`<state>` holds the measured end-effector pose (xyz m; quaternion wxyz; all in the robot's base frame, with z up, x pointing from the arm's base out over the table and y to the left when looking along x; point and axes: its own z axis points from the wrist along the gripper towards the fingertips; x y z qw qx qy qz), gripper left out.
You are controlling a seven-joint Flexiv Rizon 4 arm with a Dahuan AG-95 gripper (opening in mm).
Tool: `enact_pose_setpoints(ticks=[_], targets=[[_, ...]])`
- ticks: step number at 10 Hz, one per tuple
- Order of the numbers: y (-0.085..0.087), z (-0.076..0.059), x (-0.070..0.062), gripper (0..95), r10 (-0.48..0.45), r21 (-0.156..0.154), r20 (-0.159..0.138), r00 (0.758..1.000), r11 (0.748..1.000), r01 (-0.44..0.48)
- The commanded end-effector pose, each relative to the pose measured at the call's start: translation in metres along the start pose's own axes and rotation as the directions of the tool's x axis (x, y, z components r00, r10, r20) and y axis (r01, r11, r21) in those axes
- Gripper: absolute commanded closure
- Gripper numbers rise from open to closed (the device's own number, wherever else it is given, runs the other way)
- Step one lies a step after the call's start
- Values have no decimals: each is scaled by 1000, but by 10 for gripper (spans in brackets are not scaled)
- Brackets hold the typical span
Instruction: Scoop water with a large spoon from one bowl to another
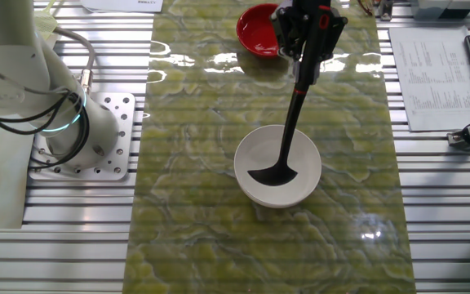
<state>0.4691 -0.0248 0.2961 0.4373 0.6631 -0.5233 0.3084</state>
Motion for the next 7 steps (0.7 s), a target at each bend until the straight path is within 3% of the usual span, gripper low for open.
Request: enact_pose_setpoints(ticks=[1,7], targets=[[-1,-2,0,950,5,-3,1,1000,1000,-5],[2,-4,1,950,8,43,-6,1000,999,-7]])
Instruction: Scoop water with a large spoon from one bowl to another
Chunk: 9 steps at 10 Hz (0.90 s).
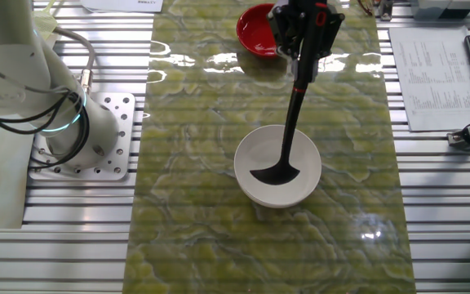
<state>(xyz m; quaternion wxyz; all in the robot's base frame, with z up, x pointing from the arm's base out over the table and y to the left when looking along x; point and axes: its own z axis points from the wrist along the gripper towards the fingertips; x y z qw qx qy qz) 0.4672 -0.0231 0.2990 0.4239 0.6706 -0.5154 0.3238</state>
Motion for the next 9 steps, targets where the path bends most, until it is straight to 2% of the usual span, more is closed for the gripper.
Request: enact_pose_setpoints(ticks=[1,4,6,9], targets=[[0,-1,1,950,18,0,11,1000,1000,-18],[2,3,9,950,59,15,82,995,998,-60],[4,4,13,950,80,22,118,990,996,-83],[8,3,19,950,162,17,161,973,986,-167]])
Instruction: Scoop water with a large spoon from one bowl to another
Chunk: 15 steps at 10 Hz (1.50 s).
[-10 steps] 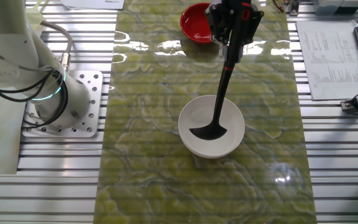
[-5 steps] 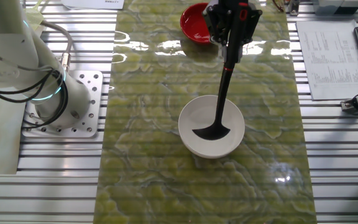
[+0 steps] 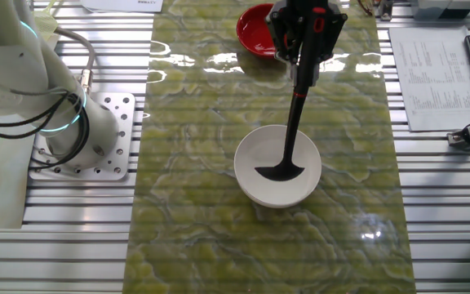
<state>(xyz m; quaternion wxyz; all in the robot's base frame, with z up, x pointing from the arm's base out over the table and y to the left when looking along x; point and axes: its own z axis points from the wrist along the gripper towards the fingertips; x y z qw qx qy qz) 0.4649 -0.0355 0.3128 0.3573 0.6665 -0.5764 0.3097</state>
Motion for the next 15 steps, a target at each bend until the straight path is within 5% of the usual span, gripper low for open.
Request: enact_pose_setpoints(ticks=[1,2,4,7,10,13,15], targets=[[3,-2,6,950,77,3,47,996,997,-78],[4,1,11,950,99,4,77,992,995,-100],[7,11,29,950,164,-6,209,964,986,-166],[13,23,50,950,251,-40,357,900,966,-254],[17,29,59,950,318,-88,445,837,946,-312],[19,32,64,950,371,-118,485,792,925,-361],[22,37,70,950,408,-157,536,740,909,-387]])
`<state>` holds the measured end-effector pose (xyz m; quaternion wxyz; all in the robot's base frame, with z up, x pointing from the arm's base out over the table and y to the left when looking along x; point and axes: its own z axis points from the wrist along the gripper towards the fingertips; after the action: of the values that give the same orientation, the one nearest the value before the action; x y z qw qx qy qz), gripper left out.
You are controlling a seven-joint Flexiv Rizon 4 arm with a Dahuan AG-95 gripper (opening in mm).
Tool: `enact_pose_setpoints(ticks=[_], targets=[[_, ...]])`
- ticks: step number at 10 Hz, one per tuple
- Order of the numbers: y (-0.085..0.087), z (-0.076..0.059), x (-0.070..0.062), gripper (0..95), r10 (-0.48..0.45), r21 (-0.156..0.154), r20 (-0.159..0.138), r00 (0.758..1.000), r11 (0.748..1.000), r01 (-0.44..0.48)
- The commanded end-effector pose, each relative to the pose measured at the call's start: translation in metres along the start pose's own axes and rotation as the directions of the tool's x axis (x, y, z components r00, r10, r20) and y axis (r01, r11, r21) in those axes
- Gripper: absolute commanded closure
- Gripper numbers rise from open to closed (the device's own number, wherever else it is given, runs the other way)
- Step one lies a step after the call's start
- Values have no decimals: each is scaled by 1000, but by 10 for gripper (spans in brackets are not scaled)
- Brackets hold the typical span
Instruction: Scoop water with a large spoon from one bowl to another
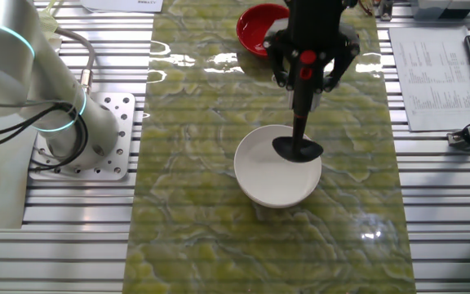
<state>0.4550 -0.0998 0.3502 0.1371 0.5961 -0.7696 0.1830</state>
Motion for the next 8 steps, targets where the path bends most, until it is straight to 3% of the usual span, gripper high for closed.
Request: enact_pose_setpoints(ticks=[1,2,6,8], targets=[[-1,2,9,950,39,-18,84,996,999,-37],[-2,4,13,950,29,-22,108,994,999,-27],[-10,23,32,950,-26,-50,257,966,998,40],[-15,33,35,950,-85,-44,287,954,994,102]])
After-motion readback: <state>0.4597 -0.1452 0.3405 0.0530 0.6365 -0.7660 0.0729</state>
